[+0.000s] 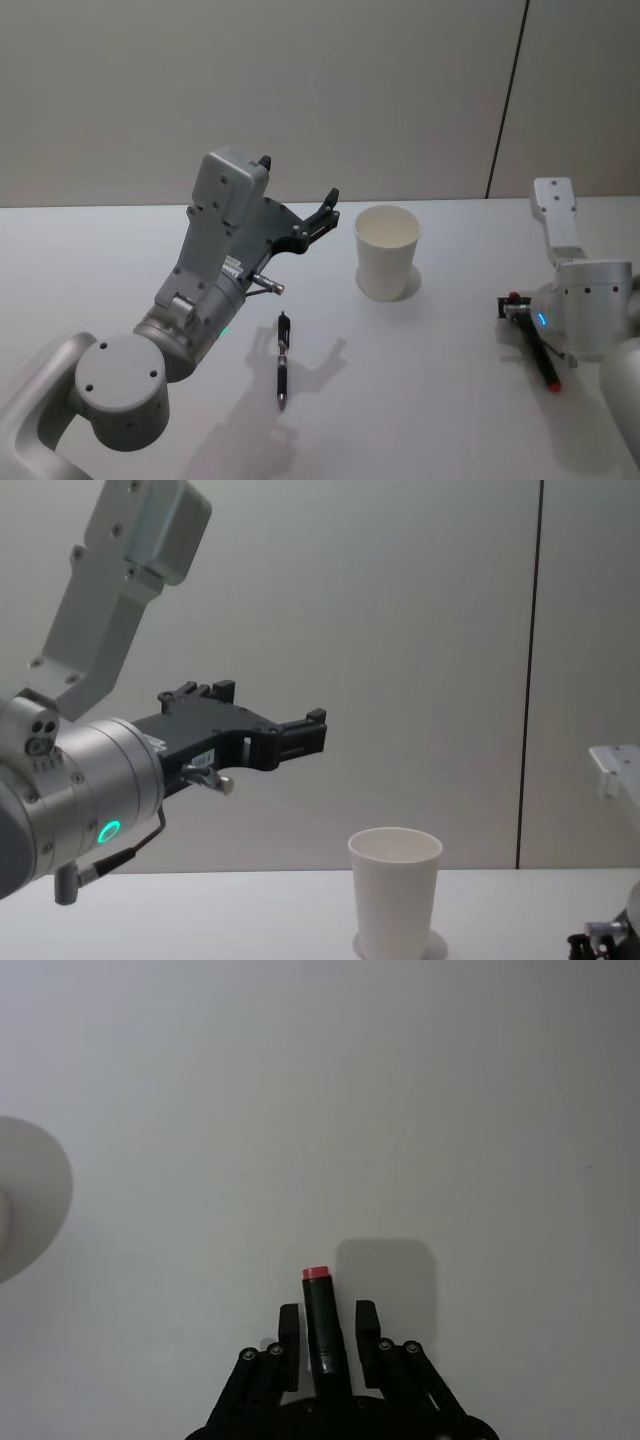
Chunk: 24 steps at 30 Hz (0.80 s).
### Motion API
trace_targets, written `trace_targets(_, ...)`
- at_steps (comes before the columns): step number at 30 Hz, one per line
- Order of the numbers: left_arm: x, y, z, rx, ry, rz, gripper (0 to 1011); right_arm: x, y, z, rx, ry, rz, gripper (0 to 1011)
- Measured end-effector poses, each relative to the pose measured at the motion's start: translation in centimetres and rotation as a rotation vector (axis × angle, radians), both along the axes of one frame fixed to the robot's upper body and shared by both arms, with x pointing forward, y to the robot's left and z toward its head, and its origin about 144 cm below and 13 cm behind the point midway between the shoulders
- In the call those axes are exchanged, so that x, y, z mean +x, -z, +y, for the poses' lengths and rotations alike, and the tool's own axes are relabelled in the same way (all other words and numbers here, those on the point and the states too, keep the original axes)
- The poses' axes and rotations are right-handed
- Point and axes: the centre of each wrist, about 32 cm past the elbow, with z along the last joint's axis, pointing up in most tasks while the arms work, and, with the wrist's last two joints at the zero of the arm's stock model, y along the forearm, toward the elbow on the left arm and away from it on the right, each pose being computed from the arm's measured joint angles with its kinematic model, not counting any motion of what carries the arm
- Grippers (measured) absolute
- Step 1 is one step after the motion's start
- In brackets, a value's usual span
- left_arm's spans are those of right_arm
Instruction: Place the pen into the pen holder.
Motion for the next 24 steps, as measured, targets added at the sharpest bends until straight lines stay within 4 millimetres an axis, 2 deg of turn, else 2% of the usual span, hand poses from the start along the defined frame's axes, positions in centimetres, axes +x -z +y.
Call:
trace_targets(7, 0.00, 0.00, 0.00, 0.000, 0.000, 0.000, 1004, 0.13, 0.34, 0.11, 0.005, 0.000, 0.004, 180)
trace_targets(24, 0.00, 0.00, 0.00, 0.000, 0.000, 0.000, 1004, -0.01, 0.33, 0.16, 0.032, -0.004, -0.029, 177)
